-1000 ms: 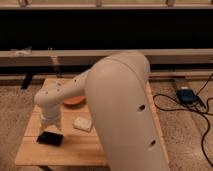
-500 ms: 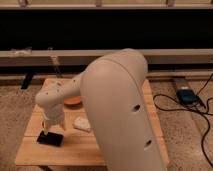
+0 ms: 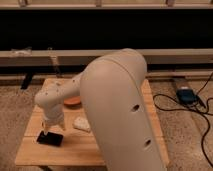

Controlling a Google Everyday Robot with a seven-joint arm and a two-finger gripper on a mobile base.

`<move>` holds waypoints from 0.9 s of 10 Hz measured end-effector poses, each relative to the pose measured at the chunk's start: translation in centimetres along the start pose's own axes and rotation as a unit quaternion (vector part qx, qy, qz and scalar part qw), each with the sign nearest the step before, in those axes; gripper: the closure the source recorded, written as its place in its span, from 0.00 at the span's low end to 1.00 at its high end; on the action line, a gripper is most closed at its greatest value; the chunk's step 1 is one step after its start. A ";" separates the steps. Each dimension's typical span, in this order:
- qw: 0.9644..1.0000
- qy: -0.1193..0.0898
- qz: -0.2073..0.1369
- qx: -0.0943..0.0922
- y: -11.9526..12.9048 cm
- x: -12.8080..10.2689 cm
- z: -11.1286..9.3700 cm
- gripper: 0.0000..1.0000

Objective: Push the eraser across the table

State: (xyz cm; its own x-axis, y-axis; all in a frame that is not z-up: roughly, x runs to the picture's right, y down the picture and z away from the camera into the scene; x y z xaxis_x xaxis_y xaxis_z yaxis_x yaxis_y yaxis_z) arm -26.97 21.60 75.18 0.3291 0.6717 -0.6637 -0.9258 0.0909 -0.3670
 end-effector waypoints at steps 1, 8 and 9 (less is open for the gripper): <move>1.000 0.000 0.000 0.000 0.0 0.0 0.0 0.35; 1.000 0.016 -0.010 -0.016 -2.8 1.0 -1.5 0.35; 0.999 0.024 -0.019 -0.021 -4.1 2.0 -2.0 0.35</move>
State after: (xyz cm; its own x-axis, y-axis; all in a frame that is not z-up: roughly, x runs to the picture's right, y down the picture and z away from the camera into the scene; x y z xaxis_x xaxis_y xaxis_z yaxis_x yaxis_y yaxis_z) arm -22.09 21.09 74.04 0.3731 0.6317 -0.6796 -0.9044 0.0842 -0.4182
